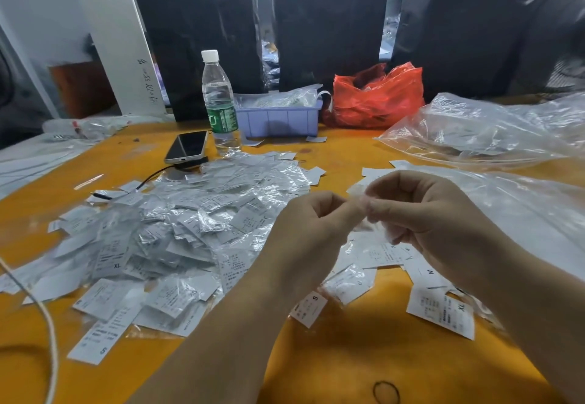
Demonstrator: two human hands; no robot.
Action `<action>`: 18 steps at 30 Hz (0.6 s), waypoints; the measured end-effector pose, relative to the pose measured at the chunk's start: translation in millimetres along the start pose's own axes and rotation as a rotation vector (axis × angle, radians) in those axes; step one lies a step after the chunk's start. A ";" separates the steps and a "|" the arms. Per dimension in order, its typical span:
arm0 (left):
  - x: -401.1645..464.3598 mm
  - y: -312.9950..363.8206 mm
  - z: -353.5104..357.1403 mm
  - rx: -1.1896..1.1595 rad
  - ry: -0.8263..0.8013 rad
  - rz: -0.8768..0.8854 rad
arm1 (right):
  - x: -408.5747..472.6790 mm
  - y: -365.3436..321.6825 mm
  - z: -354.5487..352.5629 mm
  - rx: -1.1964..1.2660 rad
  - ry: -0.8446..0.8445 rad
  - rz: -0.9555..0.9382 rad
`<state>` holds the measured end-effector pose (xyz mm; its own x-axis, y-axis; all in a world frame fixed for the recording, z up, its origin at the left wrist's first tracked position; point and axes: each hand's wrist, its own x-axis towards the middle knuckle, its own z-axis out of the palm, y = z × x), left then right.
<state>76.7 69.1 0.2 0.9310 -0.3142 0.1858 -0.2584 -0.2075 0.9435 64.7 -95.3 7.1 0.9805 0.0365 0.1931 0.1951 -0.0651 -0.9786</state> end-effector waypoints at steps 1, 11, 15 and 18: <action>-0.1 0.4 -0.5 -0.013 0.022 0.026 | -0.1 0.1 1.0 -0.006 -0.022 0.011; 0.4 -1.7 -1.8 -0.021 0.108 0.045 | 2.8 -0.7 -0.5 0.152 0.001 0.140; -0.4 -1.7 -0.7 -0.033 0.112 0.063 | 1.3 -2.2 1.1 0.193 -0.083 0.203; -0.6 -1.1 -0.4 -0.061 0.118 0.082 | 0.4 -1.8 1.4 0.152 -0.072 0.197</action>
<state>76.5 69.9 -0.8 0.9323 -0.2164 0.2900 -0.3216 -0.1283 0.9381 64.8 -93.7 8.9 0.9940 0.1094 -0.0024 -0.0103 0.0719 -0.9974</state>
